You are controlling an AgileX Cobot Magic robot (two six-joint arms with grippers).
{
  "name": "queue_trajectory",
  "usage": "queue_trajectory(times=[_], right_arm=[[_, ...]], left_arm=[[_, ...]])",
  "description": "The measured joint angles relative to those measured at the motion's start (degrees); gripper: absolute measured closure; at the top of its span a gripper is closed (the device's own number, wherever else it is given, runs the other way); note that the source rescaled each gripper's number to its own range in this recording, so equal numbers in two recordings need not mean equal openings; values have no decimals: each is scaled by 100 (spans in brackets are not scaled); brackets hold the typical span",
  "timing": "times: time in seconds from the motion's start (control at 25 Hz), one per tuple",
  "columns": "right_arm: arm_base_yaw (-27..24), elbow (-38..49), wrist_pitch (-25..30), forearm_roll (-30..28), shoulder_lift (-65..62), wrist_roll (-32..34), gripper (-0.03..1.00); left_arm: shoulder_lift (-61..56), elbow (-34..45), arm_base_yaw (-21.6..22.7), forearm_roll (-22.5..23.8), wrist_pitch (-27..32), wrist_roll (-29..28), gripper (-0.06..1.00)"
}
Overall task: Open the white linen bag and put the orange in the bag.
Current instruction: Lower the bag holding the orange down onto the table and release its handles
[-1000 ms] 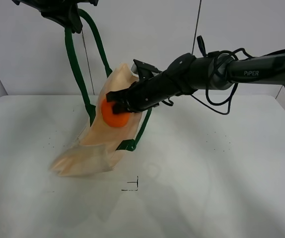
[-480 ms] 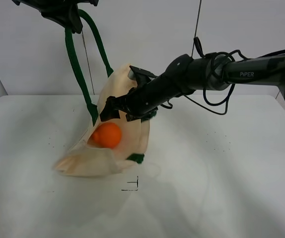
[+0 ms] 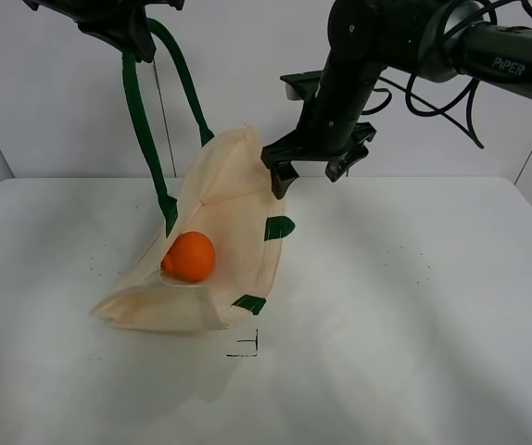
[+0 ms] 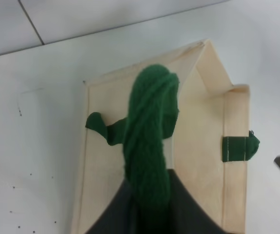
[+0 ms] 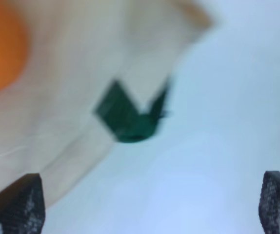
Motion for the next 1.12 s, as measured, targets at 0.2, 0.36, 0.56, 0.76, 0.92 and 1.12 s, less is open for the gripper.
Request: queue_trajectory(times=[0.2,0.36,0.56,0.76,0.92,1.12], right_arm=[[-434,0,39,-6,129,-108,-3],[-1110,0,57,-116,169,-246,-3],[-1895,0,57,-176,169,-282,-3],[-2349,0,58,-45,169,-324,-3],[-2349,70,58,-59,-116,-381,-3],[-2349,945,36,-89,-1084,-381,-3]], left_arm=[[0,0,0,-21,0,0,94],[0,0,0,-21,0,0,94],[0,0,0,-21,0,0,94],[0,0,0,-21,0,0,94],[0,0,0,-21,0,11,94],[0,0,0,-26,0,32,94]])
